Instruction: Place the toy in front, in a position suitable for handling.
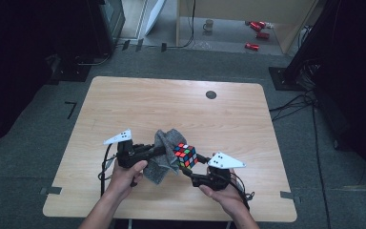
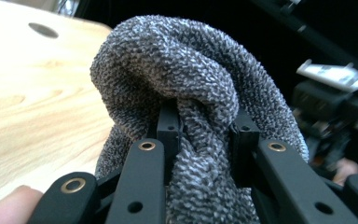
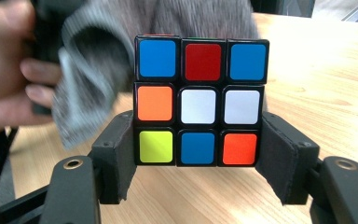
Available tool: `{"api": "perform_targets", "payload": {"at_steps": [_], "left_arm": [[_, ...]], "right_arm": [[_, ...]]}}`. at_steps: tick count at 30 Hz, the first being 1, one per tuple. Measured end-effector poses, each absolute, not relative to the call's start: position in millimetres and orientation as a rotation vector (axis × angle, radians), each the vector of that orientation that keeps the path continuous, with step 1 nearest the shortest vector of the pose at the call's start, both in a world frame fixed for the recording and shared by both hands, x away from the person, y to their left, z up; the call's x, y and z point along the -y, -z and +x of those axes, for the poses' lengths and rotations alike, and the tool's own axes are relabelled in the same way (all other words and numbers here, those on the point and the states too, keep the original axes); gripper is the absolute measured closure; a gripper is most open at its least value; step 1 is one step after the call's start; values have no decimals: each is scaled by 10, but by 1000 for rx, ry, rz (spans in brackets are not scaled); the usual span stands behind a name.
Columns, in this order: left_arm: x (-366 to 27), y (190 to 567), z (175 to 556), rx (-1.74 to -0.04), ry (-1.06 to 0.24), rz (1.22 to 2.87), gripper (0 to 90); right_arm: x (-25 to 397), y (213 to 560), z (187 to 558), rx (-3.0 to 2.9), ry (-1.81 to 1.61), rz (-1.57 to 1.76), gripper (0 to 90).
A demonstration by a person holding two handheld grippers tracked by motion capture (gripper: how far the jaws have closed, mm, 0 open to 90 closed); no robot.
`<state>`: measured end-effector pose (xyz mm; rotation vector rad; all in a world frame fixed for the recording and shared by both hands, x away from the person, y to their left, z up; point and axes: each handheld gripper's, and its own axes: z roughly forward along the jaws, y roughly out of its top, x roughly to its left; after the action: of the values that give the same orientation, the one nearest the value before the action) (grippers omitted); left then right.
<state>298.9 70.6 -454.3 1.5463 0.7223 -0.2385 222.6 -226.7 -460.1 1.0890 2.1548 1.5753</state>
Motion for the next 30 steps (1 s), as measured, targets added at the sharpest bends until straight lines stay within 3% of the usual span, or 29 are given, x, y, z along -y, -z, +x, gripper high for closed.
{"api": "perform_targets", "payload": {"at_steps": [9, 17, 21, 24, 30], "left_arm": [[-514, 4499, 2870, -663, 218, 1618, 714], [-600, 4530, 2922, -714, 214, 1619, 731], [-555, 4450, 2881, -659, 281, 1594, 733], [-480, 4406, 2844, -635, 216, 1650, 734], [-581, 4560, 2945, -750, 194, 1678, 739]], "right_arm": [[2103, 4661, 2190, -2215, -1488, 1031, 347], [2194, 4585, 2196, -2172, -1530, 1047, 347], [2063, 4651, 2172, -2218, -1489, 1008, 347], [2028, 4657, 2162, -2225, -1478, 993, 347], [2158, 4616, 2183, -2183, -1496, 1028, 346]]}}
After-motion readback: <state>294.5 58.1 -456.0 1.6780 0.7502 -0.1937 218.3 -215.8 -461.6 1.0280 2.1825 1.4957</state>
